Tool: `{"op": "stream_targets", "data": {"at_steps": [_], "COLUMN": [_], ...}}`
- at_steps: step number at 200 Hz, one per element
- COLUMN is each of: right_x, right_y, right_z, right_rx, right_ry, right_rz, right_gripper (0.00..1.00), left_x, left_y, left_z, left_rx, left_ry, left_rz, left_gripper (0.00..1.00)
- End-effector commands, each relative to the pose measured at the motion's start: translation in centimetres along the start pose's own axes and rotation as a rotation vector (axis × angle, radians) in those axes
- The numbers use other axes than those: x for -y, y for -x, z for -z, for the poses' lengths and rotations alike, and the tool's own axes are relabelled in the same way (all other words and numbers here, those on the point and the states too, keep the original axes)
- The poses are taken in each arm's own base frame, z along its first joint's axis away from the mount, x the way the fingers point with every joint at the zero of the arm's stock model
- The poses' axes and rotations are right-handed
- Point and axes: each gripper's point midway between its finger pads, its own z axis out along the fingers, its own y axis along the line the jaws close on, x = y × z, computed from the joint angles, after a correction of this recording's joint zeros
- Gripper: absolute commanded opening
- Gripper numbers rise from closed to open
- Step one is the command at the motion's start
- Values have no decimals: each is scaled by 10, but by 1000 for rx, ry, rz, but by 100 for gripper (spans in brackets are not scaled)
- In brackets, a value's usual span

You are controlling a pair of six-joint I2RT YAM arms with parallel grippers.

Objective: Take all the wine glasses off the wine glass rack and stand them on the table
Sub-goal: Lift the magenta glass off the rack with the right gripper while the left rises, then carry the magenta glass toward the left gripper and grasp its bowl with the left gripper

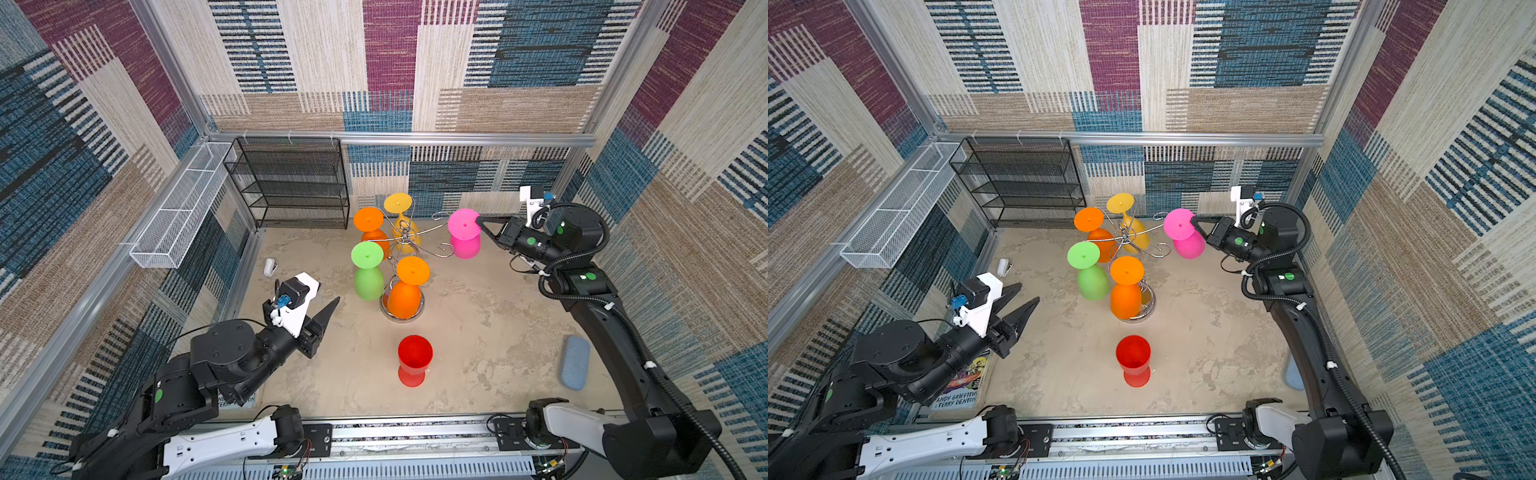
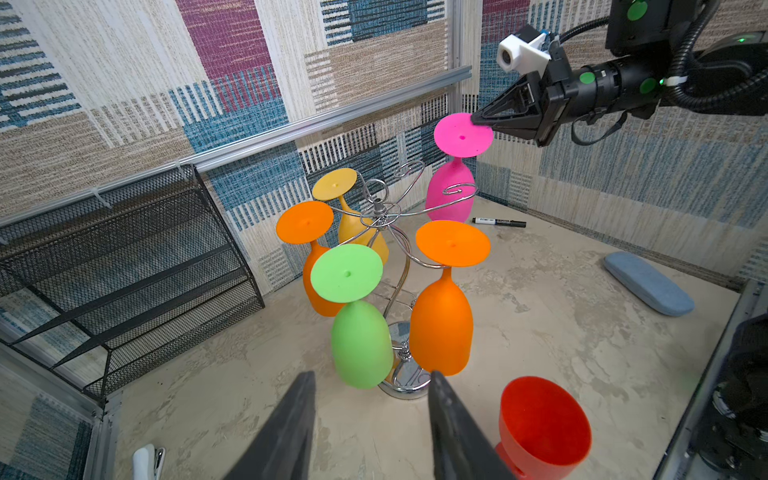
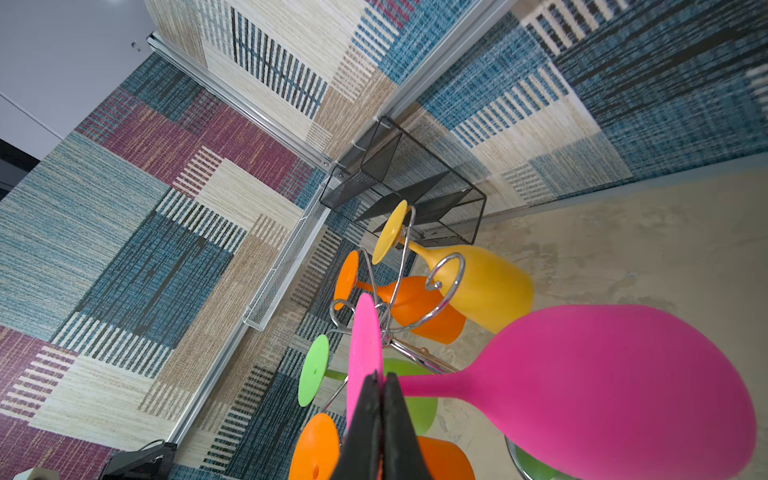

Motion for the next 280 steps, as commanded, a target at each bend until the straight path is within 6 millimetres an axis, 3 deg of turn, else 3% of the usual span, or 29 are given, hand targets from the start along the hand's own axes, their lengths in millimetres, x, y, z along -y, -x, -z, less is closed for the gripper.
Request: {"op": "stream_targets", "data": {"at_steps": [1, 54, 98, 128, 177, 219, 280], "right_x": [-11, -73, -99, -112, -149, -181, -222], "right_y": [14, 48, 43, 39, 42, 33, 3], "right_z": [18, 63, 65, 66, 74, 81, 75], "right_rx": [56, 243, 226, 219, 214, 199, 130], "right_ry": [-24, -8, 124, 215, 365, 553, 851], "right_rz": [63, 233, 248, 266, 339, 371, 377], "right_gripper": [0, 0, 0, 0, 0, 0, 0], "left_x": [8, 35, 57, 47, 38, 37, 21], "left_y": [9, 37, 30, 32, 63, 88, 100], "left_z": [-2, -15, -71, -105, -133, -141, -151], "left_rx": [27, 80, -16, -1, 100, 222, 296], "left_ry": [-37, -155, -234, -260, -410, -644, -794], "left_rz": [-13, -26, 22, 109, 235, 362, 461], "left_gripper": [47, 45, 45, 45, 45, 47, 49]}}
